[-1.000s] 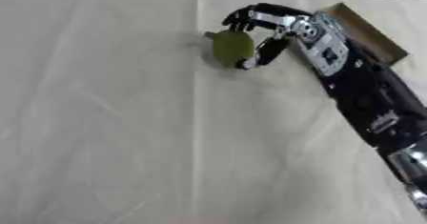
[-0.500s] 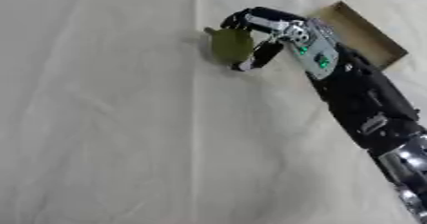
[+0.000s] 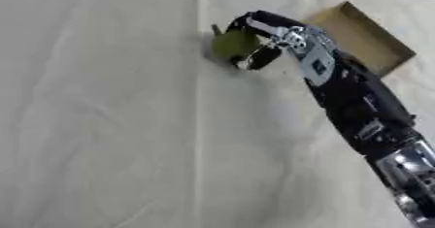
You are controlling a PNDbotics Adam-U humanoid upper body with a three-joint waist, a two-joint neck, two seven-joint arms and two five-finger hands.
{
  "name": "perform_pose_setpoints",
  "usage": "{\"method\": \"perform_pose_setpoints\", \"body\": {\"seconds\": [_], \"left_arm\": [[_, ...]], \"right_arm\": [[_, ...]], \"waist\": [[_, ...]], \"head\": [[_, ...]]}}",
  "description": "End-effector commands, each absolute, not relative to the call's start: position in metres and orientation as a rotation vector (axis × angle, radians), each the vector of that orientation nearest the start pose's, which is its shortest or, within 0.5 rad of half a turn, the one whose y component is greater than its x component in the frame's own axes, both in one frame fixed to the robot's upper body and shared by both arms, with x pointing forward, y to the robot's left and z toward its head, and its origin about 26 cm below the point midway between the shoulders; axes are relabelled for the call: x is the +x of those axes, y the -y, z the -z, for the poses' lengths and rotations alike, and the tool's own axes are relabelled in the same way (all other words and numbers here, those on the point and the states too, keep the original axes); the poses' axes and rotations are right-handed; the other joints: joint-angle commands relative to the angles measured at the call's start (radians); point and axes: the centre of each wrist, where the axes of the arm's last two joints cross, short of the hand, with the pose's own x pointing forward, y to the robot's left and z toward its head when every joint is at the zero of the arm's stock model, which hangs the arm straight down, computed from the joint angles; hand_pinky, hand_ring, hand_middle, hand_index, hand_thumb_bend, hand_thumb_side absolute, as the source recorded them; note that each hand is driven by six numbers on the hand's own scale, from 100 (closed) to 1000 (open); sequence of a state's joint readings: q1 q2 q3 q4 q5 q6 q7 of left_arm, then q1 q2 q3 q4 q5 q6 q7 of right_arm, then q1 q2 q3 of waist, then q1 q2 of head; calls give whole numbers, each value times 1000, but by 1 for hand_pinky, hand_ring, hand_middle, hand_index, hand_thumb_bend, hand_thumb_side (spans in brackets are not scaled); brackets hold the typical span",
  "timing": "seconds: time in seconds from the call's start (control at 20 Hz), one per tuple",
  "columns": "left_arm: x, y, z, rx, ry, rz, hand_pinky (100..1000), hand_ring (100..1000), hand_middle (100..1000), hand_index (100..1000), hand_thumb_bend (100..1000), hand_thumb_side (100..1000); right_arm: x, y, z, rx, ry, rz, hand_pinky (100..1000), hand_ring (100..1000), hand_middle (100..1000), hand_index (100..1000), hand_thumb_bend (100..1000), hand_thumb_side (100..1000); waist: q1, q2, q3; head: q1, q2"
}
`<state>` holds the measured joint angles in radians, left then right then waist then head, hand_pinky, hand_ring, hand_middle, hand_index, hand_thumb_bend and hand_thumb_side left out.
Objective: Pick up objects on the table and place them in the box.
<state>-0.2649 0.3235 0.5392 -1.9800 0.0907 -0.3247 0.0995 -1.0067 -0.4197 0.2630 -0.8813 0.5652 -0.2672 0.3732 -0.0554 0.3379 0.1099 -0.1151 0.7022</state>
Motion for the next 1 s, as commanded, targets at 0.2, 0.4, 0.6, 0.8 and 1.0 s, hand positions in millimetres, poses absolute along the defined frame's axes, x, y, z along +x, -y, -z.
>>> {"method": "perform_pose_setpoints", "body": {"seconds": [0.2,0.4,0.6,0.8,1.0], "left_arm": [[261,-394,-230,-859,-3438,179,527,629,649,735,100,363],[261,-394,-230,-859,-3439,174,528,629,649,735,100,364],[261,-395,-230,-866,-3439,168,528,630,649,735,100,363],[260,-395,-230,-875,-3439,162,529,631,650,735,100,361],[260,-396,-231,-887,-3437,155,529,631,650,735,100,361]], "right_arm": [[488,248,-206,-513,1691,-1415,616,545,533,708,100,100],[482,248,-224,-533,1794,-1403,552,497,499,680,100,100],[473,253,-251,-577,1938,-1371,527,481,482,664,100,100],[460,270,-279,-630,2031,-1347,531,488,485,665,100,100],[445,298,-300,-692,2068,-1311,531,490,483,661,100,100]], "waist": [[7,-17,0],[6,-21,-3],[6,-26,-7],[4,-33,-15],[2,-38,-22]], "head": [[0,-7],[1,-6],[4,-5],[9,-3],[16,-1]]}}
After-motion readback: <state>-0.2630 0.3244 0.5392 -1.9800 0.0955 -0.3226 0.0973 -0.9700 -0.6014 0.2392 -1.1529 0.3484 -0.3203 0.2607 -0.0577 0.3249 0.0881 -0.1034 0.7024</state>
